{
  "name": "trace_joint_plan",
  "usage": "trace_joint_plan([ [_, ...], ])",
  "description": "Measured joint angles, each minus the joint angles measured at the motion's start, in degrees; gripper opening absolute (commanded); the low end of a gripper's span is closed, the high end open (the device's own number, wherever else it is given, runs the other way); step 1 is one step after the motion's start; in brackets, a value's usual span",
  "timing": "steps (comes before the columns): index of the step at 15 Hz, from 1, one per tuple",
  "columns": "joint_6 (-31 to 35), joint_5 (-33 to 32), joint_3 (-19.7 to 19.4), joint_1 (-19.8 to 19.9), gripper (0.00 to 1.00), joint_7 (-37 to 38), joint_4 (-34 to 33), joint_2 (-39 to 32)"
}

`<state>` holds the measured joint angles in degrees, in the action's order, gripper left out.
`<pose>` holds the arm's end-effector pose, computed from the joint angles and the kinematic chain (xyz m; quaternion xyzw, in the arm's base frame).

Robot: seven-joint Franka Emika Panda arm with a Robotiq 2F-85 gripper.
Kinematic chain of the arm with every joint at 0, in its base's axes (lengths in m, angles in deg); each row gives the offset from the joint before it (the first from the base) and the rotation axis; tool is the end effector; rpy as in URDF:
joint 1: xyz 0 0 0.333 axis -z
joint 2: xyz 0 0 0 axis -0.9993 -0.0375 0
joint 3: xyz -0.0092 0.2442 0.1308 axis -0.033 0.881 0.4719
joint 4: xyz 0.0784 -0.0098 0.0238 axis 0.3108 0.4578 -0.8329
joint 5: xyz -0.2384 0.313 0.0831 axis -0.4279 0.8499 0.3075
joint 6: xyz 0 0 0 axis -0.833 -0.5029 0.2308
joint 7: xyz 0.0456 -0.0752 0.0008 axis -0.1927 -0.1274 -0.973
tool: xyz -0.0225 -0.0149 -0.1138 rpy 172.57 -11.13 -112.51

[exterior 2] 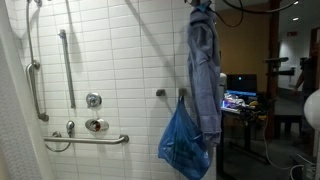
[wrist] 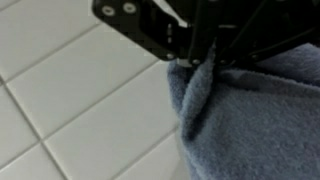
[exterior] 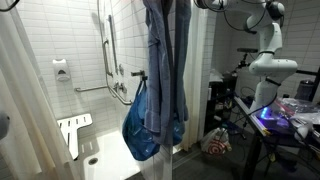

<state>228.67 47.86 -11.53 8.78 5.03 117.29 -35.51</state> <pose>0.5178 -0.1805 0.8081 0.5808 -0.4998 0.6416 0.0365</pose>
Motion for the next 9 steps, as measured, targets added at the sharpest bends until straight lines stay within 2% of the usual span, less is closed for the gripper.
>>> trace_joint_plan([
  [4,-0.22,-3.79,5.63,2.04,0.01,2.02,0.95,-1.95],
  [9,-0.68,-4.57,15.24,8.76,0.01,2.59,0.9,-4.09],
])
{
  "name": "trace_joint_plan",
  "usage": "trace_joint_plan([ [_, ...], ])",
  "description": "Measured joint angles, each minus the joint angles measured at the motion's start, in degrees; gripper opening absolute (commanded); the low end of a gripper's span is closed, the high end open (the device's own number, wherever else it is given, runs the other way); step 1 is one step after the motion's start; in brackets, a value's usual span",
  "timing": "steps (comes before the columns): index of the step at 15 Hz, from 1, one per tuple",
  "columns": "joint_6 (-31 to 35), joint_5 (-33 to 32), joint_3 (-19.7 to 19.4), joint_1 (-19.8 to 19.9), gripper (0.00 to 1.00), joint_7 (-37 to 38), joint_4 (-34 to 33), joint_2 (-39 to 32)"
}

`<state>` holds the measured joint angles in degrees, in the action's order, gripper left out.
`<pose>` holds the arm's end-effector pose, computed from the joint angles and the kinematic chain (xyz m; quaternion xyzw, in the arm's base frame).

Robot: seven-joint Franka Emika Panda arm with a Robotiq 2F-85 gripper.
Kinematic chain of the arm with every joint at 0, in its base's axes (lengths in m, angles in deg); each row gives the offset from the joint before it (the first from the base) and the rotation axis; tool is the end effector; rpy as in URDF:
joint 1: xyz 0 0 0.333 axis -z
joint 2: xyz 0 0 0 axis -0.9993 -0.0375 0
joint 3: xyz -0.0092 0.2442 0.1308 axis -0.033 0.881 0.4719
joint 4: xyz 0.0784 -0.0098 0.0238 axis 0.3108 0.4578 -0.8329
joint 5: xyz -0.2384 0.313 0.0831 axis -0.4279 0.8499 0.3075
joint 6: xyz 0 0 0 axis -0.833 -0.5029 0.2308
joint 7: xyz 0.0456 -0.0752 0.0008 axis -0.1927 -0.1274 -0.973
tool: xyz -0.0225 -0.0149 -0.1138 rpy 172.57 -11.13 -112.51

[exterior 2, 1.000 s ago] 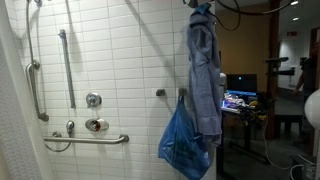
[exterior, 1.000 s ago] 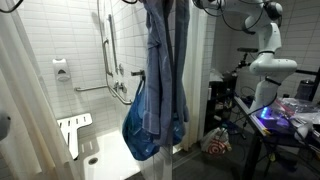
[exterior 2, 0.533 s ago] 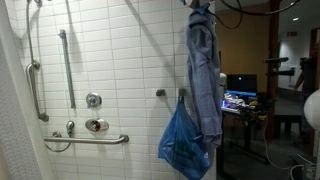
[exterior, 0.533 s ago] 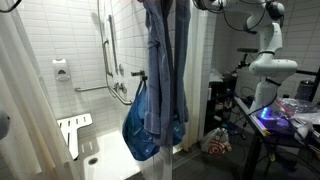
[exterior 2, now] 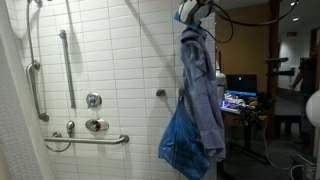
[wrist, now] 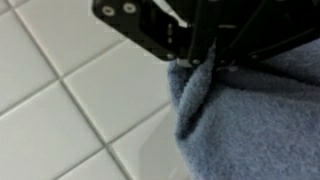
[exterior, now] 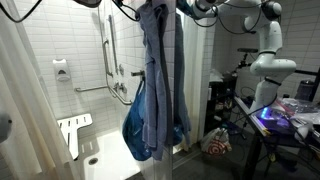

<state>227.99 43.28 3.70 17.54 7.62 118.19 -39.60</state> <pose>0.5769 -0.1738 0.7305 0.6360 -0.5017 0.5857 0.0288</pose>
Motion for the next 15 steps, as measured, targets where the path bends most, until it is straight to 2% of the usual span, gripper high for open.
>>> trace_joint_plan([
  [8,-5.23,0.73,15.24,10.72,0.01,0.17,-4.15,-0.22],
  [11,-5.85,1.71,22.32,15.02,0.01,-0.02,-3.7,-0.12],
  [12,-6.0,2.76,26.97,18.16,0.06,-0.66,-2.74,0.27],
  [15,-6.45,9.33,27.9,19.22,0.06,-5.31,-2.05,1.94],
])
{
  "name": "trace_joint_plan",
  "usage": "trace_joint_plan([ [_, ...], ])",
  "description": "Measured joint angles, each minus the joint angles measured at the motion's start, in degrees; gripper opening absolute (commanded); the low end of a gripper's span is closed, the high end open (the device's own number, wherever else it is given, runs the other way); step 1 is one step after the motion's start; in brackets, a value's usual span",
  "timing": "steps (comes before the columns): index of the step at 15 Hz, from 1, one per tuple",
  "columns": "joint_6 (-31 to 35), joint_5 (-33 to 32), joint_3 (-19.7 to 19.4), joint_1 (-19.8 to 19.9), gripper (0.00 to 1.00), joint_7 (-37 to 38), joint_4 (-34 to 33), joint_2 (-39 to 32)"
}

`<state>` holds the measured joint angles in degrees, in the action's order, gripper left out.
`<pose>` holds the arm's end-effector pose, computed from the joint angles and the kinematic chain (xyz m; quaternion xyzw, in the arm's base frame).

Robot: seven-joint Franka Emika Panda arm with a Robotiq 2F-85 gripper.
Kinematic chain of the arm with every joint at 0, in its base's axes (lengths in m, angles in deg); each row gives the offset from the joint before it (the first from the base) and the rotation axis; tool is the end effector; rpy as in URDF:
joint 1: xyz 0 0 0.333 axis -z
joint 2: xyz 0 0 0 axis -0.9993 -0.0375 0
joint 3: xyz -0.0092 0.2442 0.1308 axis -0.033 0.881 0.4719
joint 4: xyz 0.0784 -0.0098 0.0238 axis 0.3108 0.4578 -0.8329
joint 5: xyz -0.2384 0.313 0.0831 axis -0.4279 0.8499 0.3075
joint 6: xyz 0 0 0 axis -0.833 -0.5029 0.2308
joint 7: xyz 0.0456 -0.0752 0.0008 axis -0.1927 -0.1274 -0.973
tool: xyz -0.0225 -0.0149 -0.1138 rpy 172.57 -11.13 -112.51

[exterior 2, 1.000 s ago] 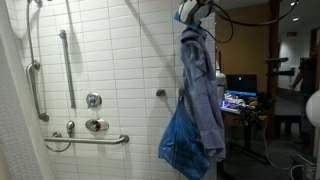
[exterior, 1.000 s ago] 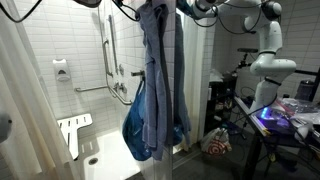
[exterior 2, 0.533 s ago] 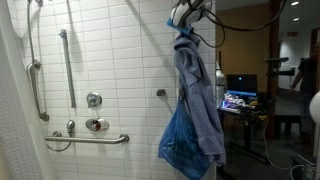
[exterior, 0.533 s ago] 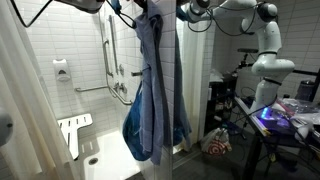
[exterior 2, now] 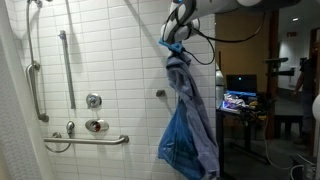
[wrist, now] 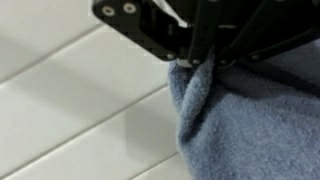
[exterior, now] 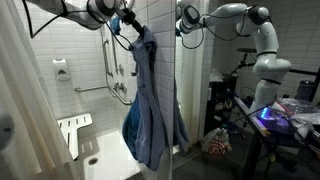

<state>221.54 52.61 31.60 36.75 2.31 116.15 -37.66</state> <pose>0.6553 -0.1229 0.6120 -0.7273 0.5016 -0.4684 0.0012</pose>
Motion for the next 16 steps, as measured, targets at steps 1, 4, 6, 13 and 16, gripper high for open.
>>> trace_joint_plan([
  [1,0.0,0.37,0.17,0.26,0.06,-0.07,0.1,0.63],
  [4,0.0,0.42,0.18,0.31,0.06,-0.07,0.1,1.44],
  [6,0.0,0.42,0.18,0.33,0.06,-0.07,0.1,1.45],
  [13,0.02,4.82,-2.78,-1.49,0.01,-1.32,0.49,3.64],
  [16,0.68,5.15,-6.38,-4.14,0.01,-1.27,1.63,6.49],
])
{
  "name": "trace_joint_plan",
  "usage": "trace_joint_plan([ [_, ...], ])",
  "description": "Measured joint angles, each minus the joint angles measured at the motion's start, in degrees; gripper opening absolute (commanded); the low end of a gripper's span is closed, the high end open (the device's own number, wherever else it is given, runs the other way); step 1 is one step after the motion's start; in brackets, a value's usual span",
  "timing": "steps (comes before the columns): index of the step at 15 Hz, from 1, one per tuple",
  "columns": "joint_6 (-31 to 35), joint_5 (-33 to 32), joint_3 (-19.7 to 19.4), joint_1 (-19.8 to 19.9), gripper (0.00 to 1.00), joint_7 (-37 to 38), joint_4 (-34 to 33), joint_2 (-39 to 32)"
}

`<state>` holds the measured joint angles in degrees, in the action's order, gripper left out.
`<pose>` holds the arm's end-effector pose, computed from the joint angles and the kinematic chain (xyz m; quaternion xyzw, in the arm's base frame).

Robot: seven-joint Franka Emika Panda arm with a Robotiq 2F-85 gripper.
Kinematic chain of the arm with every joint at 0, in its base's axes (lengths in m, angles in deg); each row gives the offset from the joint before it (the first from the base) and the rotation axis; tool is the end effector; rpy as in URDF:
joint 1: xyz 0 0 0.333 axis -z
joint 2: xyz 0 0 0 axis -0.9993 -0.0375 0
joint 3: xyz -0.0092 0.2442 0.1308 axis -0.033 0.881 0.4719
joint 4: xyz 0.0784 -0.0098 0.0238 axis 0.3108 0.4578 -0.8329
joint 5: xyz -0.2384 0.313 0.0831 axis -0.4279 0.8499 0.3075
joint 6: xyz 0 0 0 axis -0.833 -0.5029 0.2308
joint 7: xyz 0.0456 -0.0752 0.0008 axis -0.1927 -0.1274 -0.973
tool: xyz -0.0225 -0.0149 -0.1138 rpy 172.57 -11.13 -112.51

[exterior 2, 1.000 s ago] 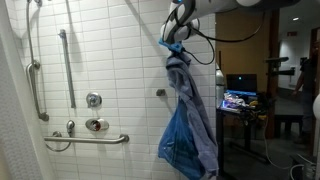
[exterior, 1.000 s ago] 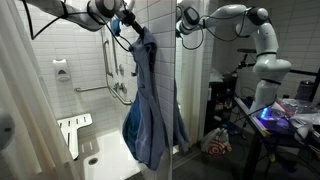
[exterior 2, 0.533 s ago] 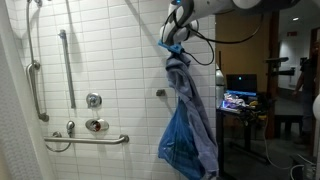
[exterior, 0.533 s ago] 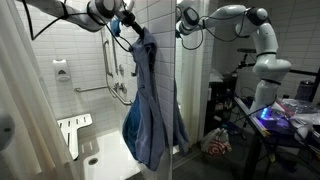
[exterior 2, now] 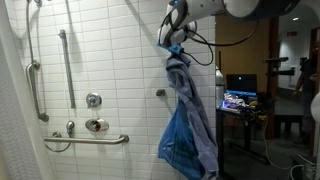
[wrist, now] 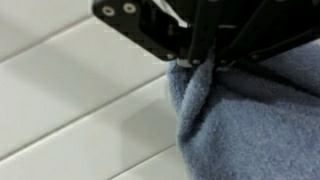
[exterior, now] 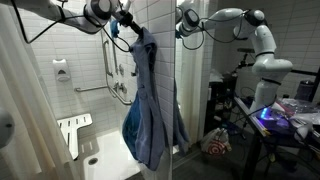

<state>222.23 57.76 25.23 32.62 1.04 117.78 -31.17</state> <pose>0.6548 -0.1147 0.6034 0.7195 -0.5013 0.4800 0.0263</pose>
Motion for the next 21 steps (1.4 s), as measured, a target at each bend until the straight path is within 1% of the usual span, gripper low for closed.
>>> trace_joint_plan([
  [6,5.01,-1.19,-8.74,-7.61,0.01,-0.05,6.01,6.66],
  [9,8.02,-1.64,-12.06,-10.57,0.01,-0.04,9.18,10.62],
  [12,10.03,-1.61,-14.33,-12.52,0.01,0.36,11.58,14.17],
  [14,10.18,-1.19,-15.74,-12.54,0.01,3.38,12.18,16.97],
  [16,9.55,-0.4,-16.89,-11.58,0.01,8.35,12.27,19.98],
  [18,7.79,0.32,-17.29,-9.79,0.01,13.72,11.77,22.4],
  [21,4.07,0.54,-17.33,-6.03,0.01,22.0,9.71,25.0],
])
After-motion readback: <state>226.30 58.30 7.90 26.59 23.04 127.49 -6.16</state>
